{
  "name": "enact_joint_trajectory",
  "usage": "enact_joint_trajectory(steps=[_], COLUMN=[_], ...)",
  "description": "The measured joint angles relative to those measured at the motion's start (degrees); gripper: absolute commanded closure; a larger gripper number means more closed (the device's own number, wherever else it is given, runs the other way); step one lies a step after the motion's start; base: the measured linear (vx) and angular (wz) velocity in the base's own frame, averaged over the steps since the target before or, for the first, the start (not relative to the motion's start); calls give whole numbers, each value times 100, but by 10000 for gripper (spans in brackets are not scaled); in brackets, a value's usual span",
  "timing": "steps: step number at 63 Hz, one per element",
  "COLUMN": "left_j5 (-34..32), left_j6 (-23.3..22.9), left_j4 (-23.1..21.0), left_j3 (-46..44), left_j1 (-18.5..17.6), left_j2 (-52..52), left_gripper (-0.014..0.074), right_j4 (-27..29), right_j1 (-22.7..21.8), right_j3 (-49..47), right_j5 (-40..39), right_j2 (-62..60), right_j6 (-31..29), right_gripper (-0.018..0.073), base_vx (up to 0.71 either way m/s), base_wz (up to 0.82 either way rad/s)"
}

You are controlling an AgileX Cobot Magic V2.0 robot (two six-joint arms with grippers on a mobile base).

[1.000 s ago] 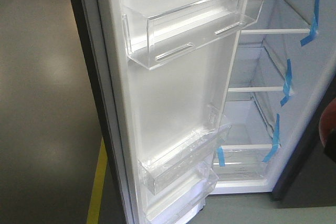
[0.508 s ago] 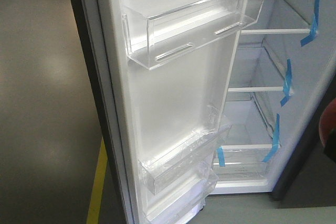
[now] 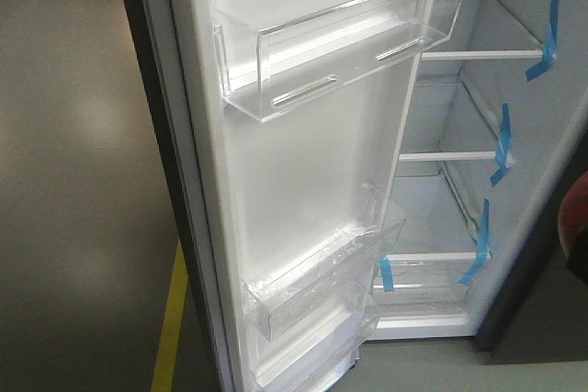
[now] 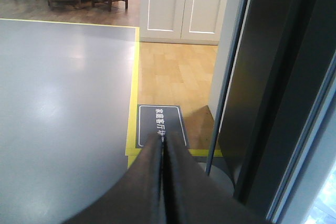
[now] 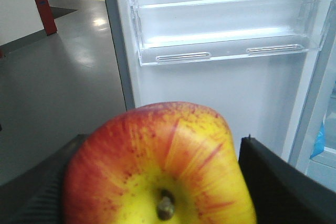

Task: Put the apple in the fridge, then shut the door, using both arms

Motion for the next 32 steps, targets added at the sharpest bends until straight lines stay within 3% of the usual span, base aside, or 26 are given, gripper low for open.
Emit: enact_joint_trajectory(steps=[32], left_j5=[0], left_j6=[0], left_j4=[0], left_j3=[0], left_j1=[0], left_j2=[0], left_gripper=[603], right_j4=[0], right_j1=[0], right_j3=[0], right_j5=[0], right_j2=[0], right_j6=[0], right_gripper=[563], base_vx=[0], base_wz=[0])
